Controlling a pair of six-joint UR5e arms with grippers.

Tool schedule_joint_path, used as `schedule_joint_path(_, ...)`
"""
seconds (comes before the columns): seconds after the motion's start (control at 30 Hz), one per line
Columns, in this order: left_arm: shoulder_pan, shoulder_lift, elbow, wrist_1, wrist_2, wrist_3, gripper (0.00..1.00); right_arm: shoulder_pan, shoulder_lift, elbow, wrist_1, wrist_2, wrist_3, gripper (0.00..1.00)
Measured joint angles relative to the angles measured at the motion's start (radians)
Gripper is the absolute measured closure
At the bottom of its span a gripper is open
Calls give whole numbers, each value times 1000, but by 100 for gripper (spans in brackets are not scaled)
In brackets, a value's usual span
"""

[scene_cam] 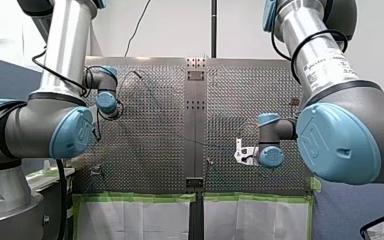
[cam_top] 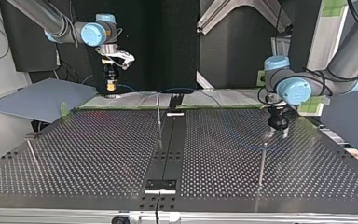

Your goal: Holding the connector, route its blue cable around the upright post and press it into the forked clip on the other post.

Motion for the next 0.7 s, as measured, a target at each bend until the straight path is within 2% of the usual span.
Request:
schedule_joint_path(0.2, 9, 35, 0, -1, -49, 38, 2, 0, 1, 0, 0, 0, -1, 100)
schedule_joint_path(0.37, 11, 75, 0, -5, -80, 18, 2, 0, 3, 0, 0, 0, -1, 100)
schedule_joint_path(0.47, 12, 95, 0, -9, -75, -1, 2, 0, 4, 0, -1, 0, -1, 100)
schedule_joint_path(0.7, 8, 105, 0, -33, -26, -28, 2, 0, 8, 0, -3, 0, -1, 100)
